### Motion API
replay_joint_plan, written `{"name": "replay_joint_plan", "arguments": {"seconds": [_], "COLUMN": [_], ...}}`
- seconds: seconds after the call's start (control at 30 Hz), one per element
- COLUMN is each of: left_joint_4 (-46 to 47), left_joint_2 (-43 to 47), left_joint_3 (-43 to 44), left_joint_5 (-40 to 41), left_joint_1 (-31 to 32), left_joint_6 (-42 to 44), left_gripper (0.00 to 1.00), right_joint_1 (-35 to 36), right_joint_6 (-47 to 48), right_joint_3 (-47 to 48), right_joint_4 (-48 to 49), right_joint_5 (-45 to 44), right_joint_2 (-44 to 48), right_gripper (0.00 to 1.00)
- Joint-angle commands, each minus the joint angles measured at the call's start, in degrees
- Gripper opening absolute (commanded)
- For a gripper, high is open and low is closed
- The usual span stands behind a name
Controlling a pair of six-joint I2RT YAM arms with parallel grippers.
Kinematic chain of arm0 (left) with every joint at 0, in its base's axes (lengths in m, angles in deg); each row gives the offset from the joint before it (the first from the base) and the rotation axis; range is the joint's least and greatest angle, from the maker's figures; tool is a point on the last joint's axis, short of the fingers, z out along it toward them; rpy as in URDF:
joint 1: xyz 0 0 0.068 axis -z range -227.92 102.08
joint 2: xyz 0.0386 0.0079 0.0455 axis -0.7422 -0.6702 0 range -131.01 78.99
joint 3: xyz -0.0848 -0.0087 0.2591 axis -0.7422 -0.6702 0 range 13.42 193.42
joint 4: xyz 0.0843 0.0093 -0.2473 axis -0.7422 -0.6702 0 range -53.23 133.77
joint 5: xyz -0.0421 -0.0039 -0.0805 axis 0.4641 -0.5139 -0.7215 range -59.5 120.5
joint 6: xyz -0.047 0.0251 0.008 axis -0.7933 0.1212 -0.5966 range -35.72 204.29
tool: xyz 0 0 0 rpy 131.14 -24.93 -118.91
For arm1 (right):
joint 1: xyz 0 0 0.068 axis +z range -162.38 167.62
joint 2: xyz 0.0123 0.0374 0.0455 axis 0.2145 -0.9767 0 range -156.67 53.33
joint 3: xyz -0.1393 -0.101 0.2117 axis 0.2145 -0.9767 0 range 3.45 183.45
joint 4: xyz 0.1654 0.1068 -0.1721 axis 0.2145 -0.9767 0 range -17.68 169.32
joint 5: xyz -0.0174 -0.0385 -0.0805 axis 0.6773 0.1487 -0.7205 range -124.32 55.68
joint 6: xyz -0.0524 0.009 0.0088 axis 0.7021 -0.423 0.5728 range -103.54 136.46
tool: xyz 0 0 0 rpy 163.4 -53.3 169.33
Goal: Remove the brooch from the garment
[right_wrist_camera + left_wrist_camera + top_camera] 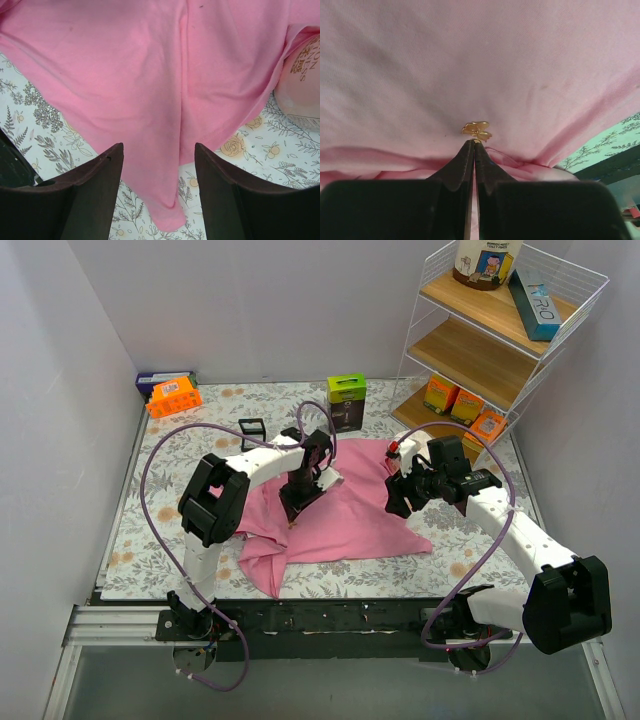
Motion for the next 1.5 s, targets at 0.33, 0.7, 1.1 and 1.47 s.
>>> {"name": "replay_joint_plan", "arguments": {"seconds": [0.33, 0.7, 1.1, 1.47], "left_joint_4": [-1.31, -0.78, -0.26, -0.08], "left_joint_2": [5.62, 3.69, 2.02, 0.97], "left_joint_3": [-0.70, 0.27, 0.79, 1.32], "left_joint_5": [-1.49, -1.84, -1.23, -1.14], "left_joint_1": [0.61, 1.22, 1.22, 1.22], "left_joint_6": [-0.47, -0.64, -0.47, -0.29], "left_gripper": [0.00, 0.00, 0.00, 0.00], "right_joint_1": [-0.24, -0.32, -0.32, -0.41], "right_joint_6": [-0.22, -0.22, -0.22, -0.13], "right_joint_3": [0.40, 0.40, 0.58, 0.58], "right_joint_4": [0.79, 0.70, 0.62, 0.53], "right_joint_5": [1.17, 0.82, 0.82, 0.64], "right_joint_2": [-0.22, -0.05, -0.49, -0.57], "right_gripper": [0.67, 0.67, 0.67, 0.67]}}
